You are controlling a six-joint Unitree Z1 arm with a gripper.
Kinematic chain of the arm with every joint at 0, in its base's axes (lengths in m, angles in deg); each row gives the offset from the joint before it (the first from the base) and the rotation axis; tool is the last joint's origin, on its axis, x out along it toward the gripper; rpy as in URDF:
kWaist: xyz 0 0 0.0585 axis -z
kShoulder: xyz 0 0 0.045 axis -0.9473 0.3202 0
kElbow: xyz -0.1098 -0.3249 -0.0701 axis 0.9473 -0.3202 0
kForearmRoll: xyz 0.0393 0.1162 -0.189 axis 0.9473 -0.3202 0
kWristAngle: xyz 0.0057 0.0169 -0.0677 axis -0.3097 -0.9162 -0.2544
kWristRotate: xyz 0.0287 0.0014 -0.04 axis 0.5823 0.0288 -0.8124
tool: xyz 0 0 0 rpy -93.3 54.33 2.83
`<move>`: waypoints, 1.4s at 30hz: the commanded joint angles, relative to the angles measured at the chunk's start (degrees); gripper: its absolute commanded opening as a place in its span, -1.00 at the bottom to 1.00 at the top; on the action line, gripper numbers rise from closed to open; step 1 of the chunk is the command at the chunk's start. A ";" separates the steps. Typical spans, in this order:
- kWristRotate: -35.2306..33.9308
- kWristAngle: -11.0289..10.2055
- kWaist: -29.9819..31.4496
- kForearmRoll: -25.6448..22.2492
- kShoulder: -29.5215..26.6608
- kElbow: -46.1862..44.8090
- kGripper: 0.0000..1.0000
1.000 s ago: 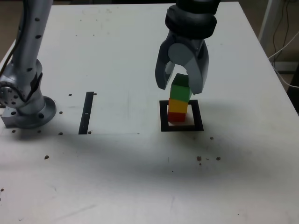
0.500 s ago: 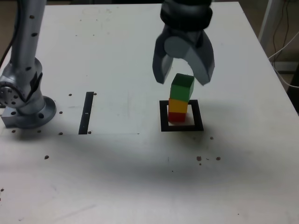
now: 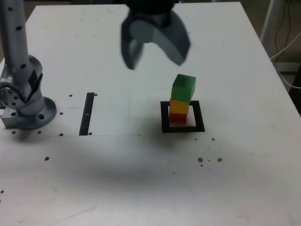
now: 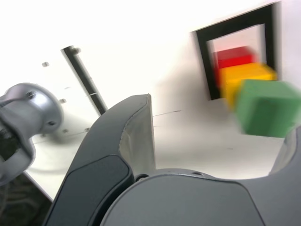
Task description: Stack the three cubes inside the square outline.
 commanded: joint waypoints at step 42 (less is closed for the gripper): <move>-2.60 6.68 -8.08 31.28 -13.86 -49.66 0.99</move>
